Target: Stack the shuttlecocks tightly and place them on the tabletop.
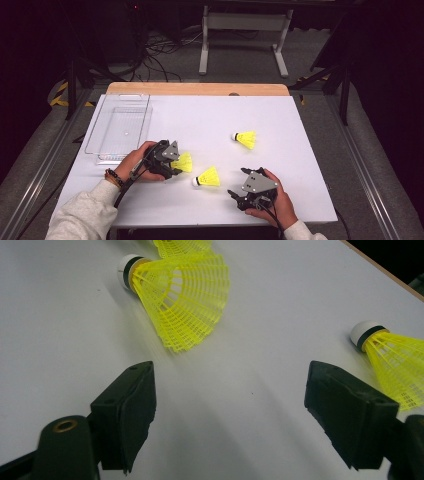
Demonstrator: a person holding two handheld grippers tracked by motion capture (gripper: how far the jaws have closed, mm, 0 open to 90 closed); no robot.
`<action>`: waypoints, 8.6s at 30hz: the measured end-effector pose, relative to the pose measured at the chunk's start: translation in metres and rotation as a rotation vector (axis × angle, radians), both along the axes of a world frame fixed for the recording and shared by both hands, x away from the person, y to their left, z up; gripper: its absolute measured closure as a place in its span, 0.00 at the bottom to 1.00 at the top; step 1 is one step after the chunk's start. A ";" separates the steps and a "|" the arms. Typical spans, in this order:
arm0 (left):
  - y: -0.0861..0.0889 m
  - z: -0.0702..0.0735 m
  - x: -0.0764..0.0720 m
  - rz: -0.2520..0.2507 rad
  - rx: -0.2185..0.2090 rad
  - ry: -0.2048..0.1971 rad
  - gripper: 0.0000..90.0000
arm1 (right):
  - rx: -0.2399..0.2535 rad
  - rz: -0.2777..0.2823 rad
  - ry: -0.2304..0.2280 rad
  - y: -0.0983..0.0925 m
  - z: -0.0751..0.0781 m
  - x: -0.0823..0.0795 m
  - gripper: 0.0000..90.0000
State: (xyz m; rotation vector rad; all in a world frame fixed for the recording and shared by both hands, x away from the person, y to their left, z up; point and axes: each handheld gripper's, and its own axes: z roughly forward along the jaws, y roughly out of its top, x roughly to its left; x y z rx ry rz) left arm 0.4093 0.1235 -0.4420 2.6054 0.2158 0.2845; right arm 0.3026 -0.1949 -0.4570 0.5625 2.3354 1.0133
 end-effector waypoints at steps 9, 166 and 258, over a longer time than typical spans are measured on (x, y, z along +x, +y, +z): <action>-0.002 0.001 -0.003 -0.017 0.005 -0.002 0.51 | 0.006 -0.010 -0.011 -0.001 0.001 0.000 0.24; 0.147 -0.008 -0.121 0.287 -0.542 -0.236 0.07 | 0.068 0.108 0.081 0.020 0.008 0.017 1.00; 0.147 -0.007 -0.121 0.276 -0.547 -0.227 0.08 | -0.028 0.237 0.139 0.097 -0.004 0.056 1.00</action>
